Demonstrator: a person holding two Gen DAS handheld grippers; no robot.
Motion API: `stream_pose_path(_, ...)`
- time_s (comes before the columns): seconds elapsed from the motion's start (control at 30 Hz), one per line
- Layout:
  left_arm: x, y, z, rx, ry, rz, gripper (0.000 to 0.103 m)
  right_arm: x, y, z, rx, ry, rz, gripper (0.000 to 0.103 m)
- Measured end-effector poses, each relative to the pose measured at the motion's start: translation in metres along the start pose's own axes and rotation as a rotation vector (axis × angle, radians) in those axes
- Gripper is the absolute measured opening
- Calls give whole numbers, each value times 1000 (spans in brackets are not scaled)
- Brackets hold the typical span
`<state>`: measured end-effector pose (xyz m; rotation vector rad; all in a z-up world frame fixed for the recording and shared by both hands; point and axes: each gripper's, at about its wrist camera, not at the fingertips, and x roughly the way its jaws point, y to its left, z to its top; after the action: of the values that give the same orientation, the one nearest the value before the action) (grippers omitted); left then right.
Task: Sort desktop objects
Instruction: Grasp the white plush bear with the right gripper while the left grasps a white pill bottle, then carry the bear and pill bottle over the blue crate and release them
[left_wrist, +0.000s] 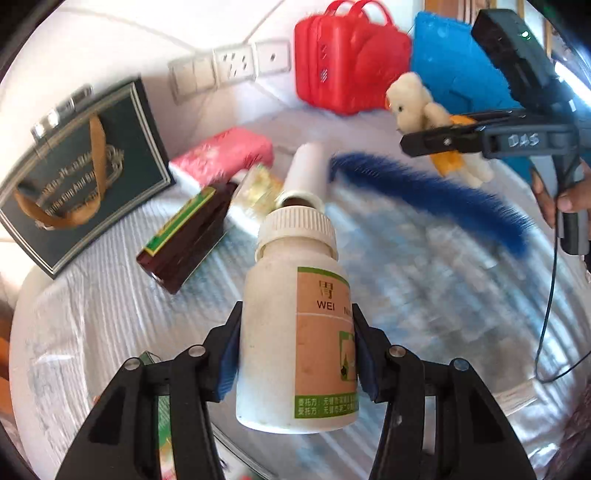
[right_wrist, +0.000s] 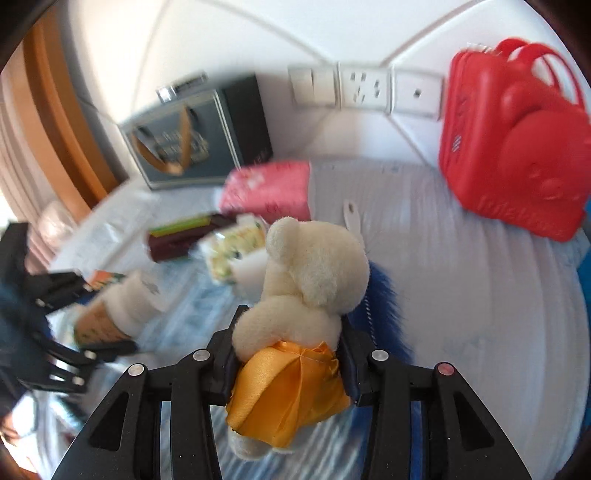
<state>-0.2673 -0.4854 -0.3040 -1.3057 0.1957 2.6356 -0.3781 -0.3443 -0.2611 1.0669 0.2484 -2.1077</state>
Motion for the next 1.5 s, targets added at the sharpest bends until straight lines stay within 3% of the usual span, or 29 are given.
stream_pose_path(0.1,-35,-15,14,18,-51,6,51,-54,8,-1,-12,-69,-5,42)
stream_pose_path(0.23,-82,-66,40,41,-152,-18,51,-142,11,-13,5,-190,-44,42)
stream_pose_path(0.43,-149,-195,116,198,-360,-43,51,-295,-18,-58,83,-400,-172,42)
stream_pose_path(0.57,-187,-284,166,254,-464,-87,51,-393,-63,-93,157,-535,-266,42)
stream_pose_path(0.77,-202,-408,246,257,-549,-144,52,-504,-164,-127,209,-611,-378,43)
stream_pose_path(0.9,-189,-479,295,250,-557,-127,52,-542,-231,-139,227,-595,-437,42)
stream_pose_path(1.03,-172,-526,336,240,-532,-73,52,-560,-285,-146,259,-582,-448,43)
stream_pose_path(1.13,-168,-547,360,220,-522,-47,52,-561,-322,-145,307,-558,-457,60)
stream_pose_path(1.17,-168,-552,368,210,-530,-25,56,-561,-333,-145,327,-551,-458,67)
stream_pose_path(1.2,-168,-556,375,206,-534,0,68,-564,-341,-149,342,-561,-460,71)
stream_pose_path(1.27,-170,-561,385,198,-552,60,75,-571,-349,-151,354,-579,-464,75)
stream_pose_path(1.43,-177,-569,394,174,-570,109,75,-590,-349,-158,370,-630,-448,79)
stream_pose_path(1.5,-177,-565,387,148,-564,123,75,-596,-346,-161,361,-666,-459,89)
